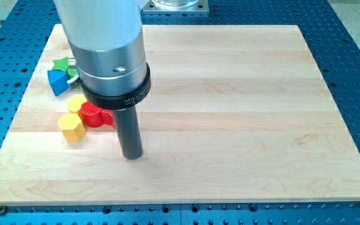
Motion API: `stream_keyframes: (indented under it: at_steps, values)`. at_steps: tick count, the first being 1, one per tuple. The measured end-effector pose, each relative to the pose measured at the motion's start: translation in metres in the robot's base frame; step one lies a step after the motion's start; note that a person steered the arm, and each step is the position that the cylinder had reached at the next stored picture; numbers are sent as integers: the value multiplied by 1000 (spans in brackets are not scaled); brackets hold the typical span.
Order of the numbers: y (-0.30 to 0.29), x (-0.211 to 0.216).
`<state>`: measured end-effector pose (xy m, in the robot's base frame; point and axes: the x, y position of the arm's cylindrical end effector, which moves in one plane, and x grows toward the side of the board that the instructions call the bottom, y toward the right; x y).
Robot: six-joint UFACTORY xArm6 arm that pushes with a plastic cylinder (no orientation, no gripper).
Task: Place the arm bottom left to the yellow hexagon
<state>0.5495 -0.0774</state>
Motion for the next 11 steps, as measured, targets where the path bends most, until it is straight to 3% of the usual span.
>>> stream_keyframes:
  at_steps: [4, 7, 8, 11]
  values:
    - [-38, 69]
    - [-67, 59]
    - [-111, 59]
    - [-114, 61]
